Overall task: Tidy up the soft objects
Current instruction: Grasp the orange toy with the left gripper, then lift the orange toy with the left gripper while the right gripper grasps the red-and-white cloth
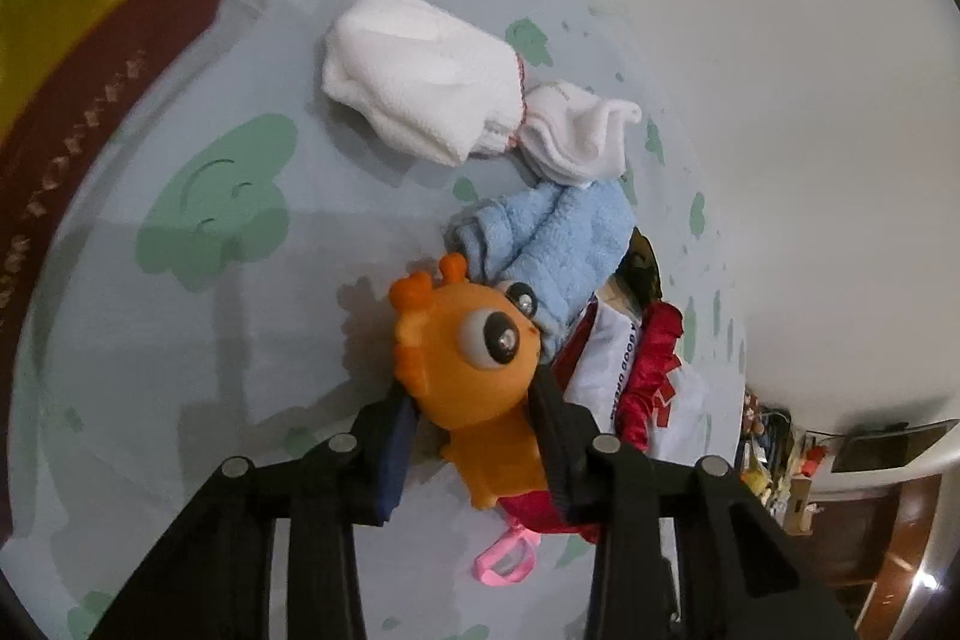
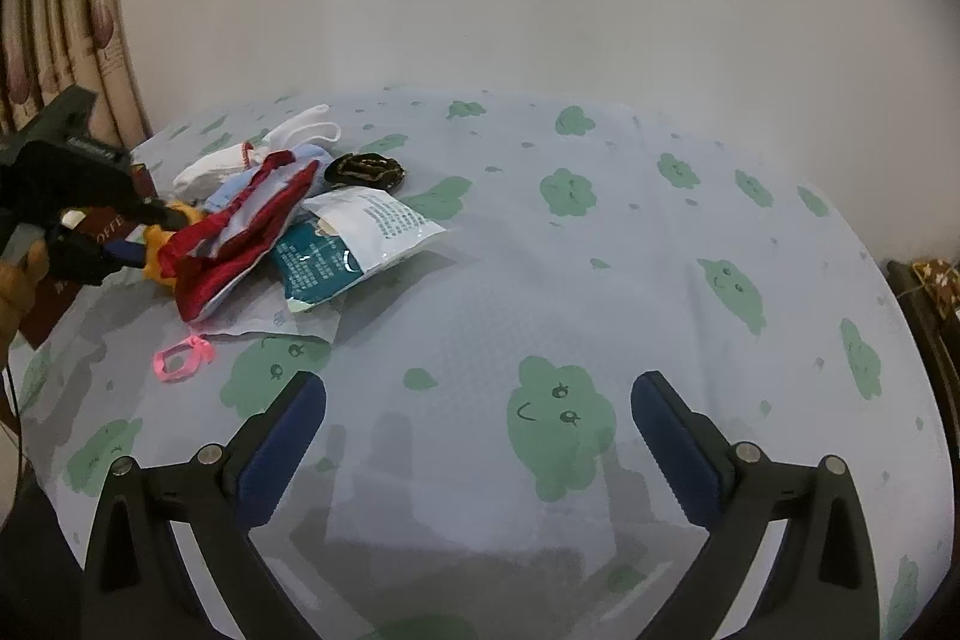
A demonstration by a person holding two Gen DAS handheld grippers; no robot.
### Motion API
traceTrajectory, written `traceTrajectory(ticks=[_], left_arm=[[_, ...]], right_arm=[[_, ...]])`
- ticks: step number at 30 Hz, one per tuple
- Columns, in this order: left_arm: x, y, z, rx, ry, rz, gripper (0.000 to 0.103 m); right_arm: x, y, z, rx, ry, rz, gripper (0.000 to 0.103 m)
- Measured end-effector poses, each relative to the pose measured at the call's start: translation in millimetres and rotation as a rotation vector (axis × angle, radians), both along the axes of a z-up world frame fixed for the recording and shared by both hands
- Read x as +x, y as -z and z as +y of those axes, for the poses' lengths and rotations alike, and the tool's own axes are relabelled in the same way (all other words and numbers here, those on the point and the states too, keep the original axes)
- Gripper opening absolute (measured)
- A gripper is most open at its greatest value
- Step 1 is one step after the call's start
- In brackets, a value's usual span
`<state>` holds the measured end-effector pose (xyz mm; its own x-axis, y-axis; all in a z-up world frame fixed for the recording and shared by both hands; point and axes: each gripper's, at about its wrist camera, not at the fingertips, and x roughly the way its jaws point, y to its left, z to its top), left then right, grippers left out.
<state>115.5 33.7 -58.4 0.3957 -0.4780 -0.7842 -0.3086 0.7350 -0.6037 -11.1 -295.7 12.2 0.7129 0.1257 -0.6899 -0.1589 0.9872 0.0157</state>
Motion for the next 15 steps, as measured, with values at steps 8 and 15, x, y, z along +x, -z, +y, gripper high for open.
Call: traceTrajectory(ticks=[8,15], left_arm=[[-45.6,-25.3,2.3,0.087,0.074,-0.102,0.036],[-72.3,-43.9,12.2,0.133,0.092,-0.153,0.036]], right_arm=[[0.5,-1.5,-4.5,0.015,0.031,-0.003,0.102],[5.0,-12.4,25.3,0.247,-0.064,0.080,0.102]])
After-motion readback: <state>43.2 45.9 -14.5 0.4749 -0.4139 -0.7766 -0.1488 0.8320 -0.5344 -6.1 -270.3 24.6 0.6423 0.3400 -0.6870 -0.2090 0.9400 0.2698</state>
